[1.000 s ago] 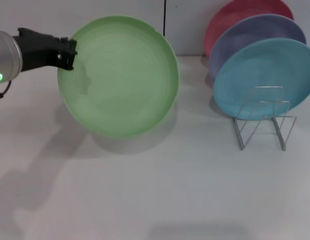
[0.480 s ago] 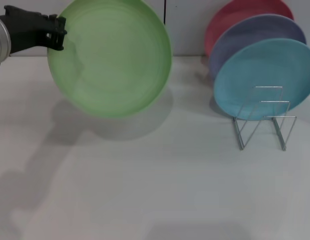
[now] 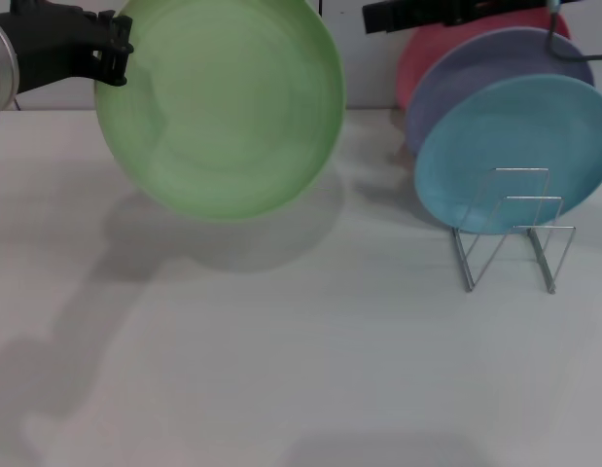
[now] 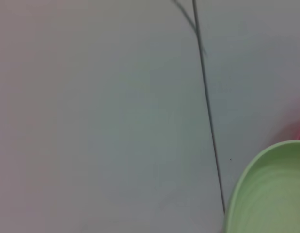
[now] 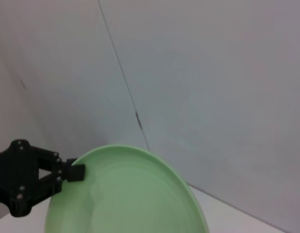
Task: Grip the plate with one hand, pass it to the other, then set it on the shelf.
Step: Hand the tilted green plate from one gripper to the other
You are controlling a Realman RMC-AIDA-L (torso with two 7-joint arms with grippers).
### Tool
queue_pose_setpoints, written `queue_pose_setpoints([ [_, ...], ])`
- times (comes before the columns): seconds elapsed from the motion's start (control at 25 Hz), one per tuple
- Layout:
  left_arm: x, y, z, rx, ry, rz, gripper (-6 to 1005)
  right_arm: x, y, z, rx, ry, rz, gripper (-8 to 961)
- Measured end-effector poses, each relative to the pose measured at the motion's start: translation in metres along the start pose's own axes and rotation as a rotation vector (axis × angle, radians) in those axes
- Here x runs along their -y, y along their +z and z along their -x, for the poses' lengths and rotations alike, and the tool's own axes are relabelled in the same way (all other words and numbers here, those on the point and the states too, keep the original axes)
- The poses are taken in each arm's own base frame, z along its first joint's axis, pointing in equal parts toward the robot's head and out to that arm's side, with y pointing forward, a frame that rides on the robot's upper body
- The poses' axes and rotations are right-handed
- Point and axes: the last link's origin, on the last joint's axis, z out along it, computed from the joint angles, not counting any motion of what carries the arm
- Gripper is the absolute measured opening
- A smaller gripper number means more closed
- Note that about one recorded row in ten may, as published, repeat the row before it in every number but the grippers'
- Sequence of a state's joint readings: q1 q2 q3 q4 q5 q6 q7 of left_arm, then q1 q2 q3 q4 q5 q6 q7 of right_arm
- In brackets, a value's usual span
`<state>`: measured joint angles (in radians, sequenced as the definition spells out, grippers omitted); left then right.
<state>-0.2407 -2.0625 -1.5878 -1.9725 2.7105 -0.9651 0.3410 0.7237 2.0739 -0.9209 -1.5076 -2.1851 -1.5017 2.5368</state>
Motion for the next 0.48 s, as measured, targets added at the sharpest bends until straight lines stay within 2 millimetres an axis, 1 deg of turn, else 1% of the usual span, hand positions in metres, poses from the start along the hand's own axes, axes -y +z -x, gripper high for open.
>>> queue_pose_setpoints([
  [0.28,-0.004,-0.003,-0.002,-0.004,0.008,0.011,40,-0.007,0.022,-0.002,-0.019,-0.051,0.009,824],
  [0.48,-0.005,-0.004,-0.003,-0.006,0.005,0.015,40,-0.005,0.035,-0.003,-0.027,-0.076,-0.027,825],
])
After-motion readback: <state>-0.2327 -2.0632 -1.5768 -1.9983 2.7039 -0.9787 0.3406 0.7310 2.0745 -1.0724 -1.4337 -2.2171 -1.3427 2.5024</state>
